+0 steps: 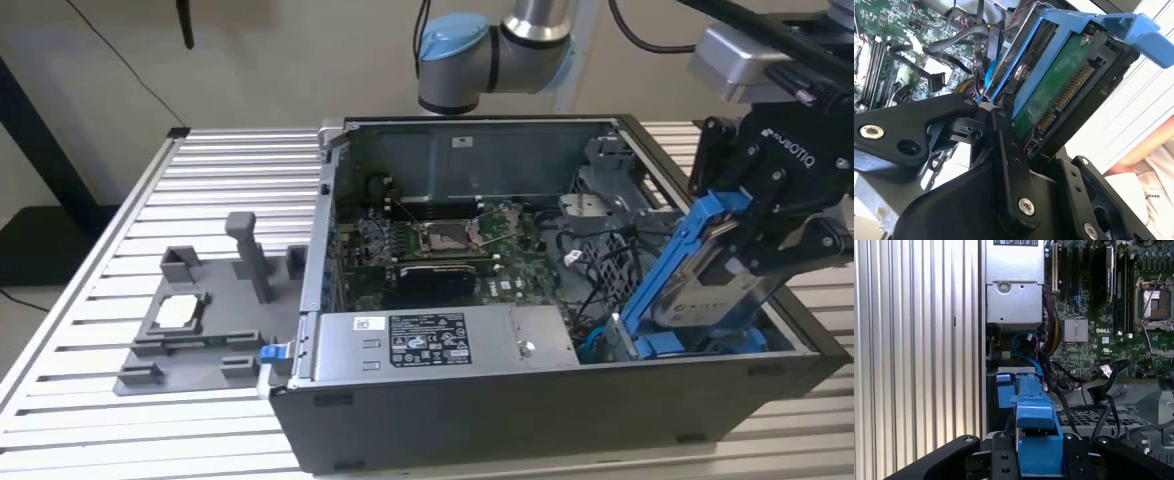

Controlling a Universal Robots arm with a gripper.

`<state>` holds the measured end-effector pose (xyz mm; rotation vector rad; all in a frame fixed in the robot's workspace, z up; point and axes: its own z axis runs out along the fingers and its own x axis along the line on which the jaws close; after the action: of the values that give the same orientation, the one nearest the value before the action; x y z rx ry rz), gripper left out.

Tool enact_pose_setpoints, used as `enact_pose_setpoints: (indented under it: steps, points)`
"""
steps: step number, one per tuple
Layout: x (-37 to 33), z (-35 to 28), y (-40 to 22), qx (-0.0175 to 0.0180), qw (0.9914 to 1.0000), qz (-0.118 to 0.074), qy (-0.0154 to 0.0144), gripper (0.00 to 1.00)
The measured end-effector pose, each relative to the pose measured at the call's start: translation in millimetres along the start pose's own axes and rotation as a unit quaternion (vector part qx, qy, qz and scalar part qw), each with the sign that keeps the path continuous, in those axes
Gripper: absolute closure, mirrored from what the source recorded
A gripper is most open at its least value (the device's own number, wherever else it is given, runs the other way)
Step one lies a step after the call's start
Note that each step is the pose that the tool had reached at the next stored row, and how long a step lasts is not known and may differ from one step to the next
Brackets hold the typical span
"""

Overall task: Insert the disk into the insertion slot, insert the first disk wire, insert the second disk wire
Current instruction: 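Insert the disk into the insertion slot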

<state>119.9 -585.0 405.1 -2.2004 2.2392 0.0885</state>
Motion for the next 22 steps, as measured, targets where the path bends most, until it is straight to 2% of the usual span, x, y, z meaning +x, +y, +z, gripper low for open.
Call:
enact_pose_setpoints:
  steps: [5,22]
  points:
    - [0.2,6.5,-0.3,0.0000,1.00000,0.000,-0.0001,0.67]
    - [1.4,35.7,-1.4,0.0000,1.00000,0.000,0.0001,0.67]
